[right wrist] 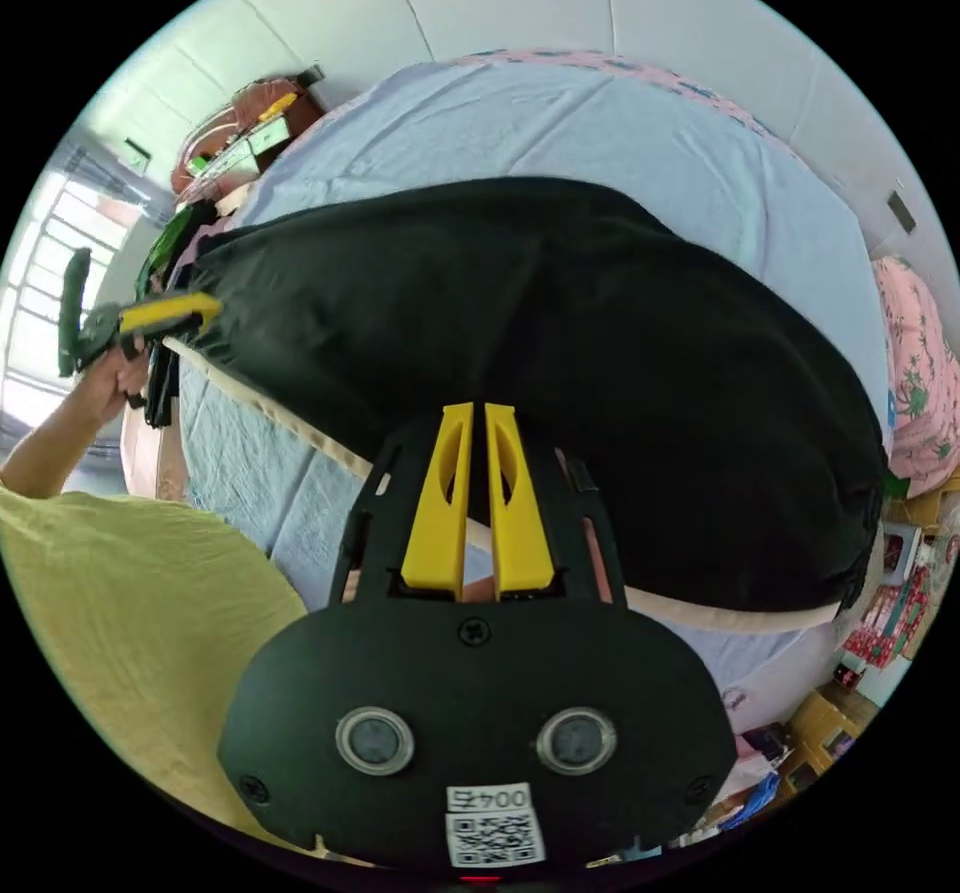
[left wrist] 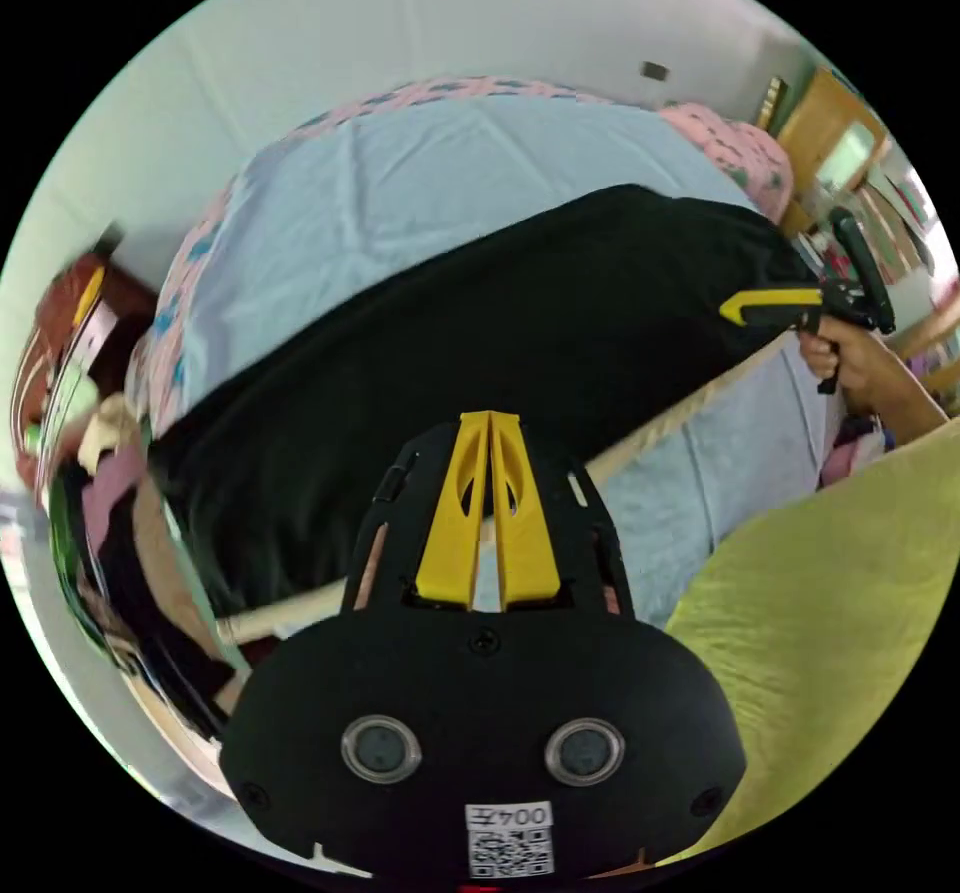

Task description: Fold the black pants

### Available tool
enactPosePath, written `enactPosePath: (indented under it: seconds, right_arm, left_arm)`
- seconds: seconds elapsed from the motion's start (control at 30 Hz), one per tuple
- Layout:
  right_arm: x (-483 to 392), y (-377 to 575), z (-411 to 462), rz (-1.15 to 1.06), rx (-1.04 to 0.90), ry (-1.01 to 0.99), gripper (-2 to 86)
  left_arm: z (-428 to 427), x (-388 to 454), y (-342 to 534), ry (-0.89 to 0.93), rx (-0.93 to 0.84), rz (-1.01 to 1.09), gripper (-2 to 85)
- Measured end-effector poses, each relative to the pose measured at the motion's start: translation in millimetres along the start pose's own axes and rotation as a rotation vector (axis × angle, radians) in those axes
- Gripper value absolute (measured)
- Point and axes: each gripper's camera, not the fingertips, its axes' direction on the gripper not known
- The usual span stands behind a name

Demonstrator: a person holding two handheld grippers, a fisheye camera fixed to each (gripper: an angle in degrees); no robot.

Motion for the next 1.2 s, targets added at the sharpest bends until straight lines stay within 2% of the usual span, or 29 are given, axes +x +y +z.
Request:
enactPosePath:
  seconds: [0.17, 0.23, 0.4, 0.53, 0.67, 0.73, 0.83, 0.93, 1.0, 1.2]
  right_arm:
    - [-31, -6, 25, -0.126, -0.01, -0.011, 6.6]
    - [-38, -7, 39, -0.128, -0.026, -0.009, 6.6]
    - [-68, -6, 48, -0.087, 0.083, -0.098, 6.7]
    - [-93, -14, 69, 0.002, 0.118, -0.258, 7.4]
    - [-135, -32, 102, 0.137, 0.14, -0.499, 7.7]
    - [-160, -47, 122, 0.137, 0.106, -0.549, 7.7]
    - [-209, -72, 152, 0.068, 0.031, -0.561, 7.9]
    - [-261, -92, 179, -0.049, -0.027, -0.525, 8.8]
    - [-309, -98, 193, -0.216, -0.032, -0.43, 10.7]
    - [-423, -77, 234, -0.688, 0.03, -0.106, 12.7]
  left_arm:
    - [-36, -82, 127, -0.048, 0.018, -0.298, 0.9]
    - [-50, -108, 162, -0.073, 0.053, -0.386, 1.1]
    - [-85, -199, 240, -0.036, 0.167, -0.582, 2.1]
    - [-94, -257, 270, 0.009, 0.209, -0.613, 4.3]
    - [-95, -312, 298, 0.146, 0.28, -0.632, 7.4]
    - [-91, -330, 303, 0.224, 0.309, -0.624, 7.8]
    - [-85, -349, 296, 0.319, 0.302, -0.568, 6.6]
    - [-96, -356, 288, 0.276, 0.28, -0.504, 3.0]
    - [-120, -360, 290, 0.307, 0.332, -0.486, 2.1]
    - [-164, -363, 285, 0.42, 0.344, -0.456, 1.6]
